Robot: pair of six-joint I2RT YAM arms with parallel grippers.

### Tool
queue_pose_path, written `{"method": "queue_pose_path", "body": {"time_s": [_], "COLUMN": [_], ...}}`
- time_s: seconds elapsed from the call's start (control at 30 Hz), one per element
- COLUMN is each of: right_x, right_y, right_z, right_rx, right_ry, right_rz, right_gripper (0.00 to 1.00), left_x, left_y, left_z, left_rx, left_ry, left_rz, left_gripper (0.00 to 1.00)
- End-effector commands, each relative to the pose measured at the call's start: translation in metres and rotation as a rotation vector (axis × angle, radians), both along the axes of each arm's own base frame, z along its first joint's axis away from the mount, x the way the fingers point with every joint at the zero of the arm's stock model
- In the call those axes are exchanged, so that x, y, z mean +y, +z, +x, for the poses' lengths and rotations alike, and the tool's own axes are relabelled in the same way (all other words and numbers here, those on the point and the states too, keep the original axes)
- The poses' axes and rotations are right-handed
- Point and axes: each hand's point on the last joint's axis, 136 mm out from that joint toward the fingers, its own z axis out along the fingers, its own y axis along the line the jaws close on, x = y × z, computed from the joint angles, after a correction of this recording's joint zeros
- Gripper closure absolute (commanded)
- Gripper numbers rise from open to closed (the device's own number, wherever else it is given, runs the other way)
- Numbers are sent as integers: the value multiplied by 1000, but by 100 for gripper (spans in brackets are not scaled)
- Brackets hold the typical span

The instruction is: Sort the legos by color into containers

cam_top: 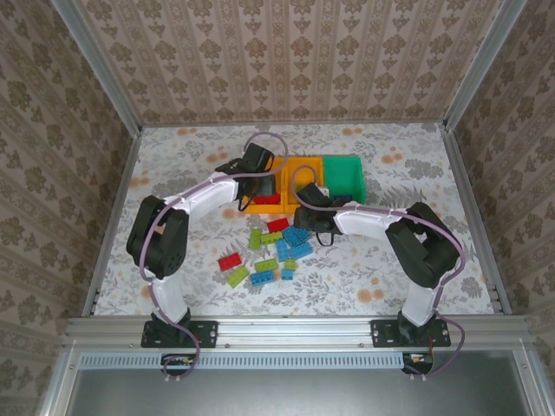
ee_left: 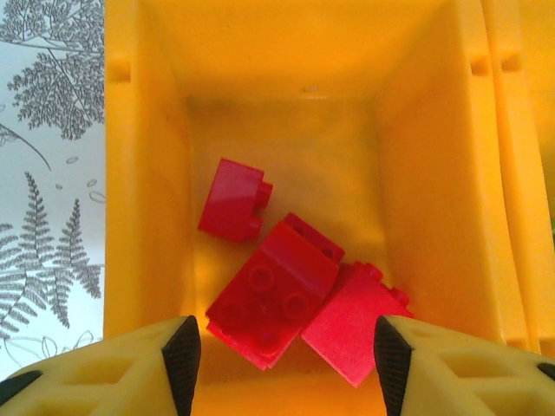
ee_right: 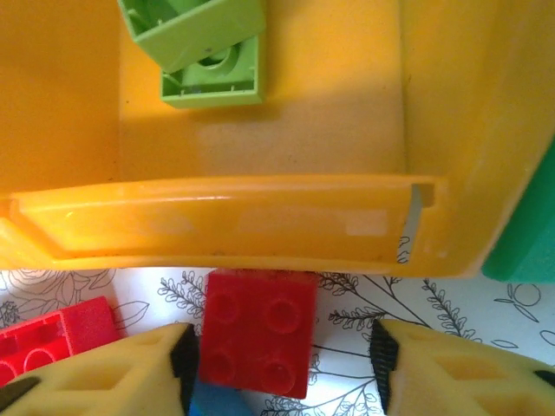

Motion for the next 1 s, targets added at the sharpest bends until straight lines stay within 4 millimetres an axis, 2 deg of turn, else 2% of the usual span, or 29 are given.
{"method": "queue_pose_path", "body": {"time_s": [0.0, 0.13, 0.3, 0.5, 0.7, 0.97], "right_x": [-3, -6, -9, -12, -21, -28], "right_y": [-8, -9, -16, -26, -25, -18], "right_z": [-2, -3, -2, -2, -9, -11], "right_rx": [32, 37, 62, 92, 90, 79], "right_ry": [-11, 1, 9, 41, 39, 44], "right_rz": [-14, -36, -62, -119, -144, -162], "right_gripper": [48, 54, 47, 46, 59, 64], "left_x": [8, 14, 22, 28, 33, 36], "left_y": [9, 10, 11, 11, 11, 8], "left_z": [-11, -21, -29, -34, -37, -40], "left_rx": [-14, -10, -14, -14, -15, -10], "left_ry": [5, 6, 16, 22, 32, 35], "left_rz": [7, 9, 13, 25, 35, 48], "left_gripper": [40, 39, 38, 38, 38, 38]}}
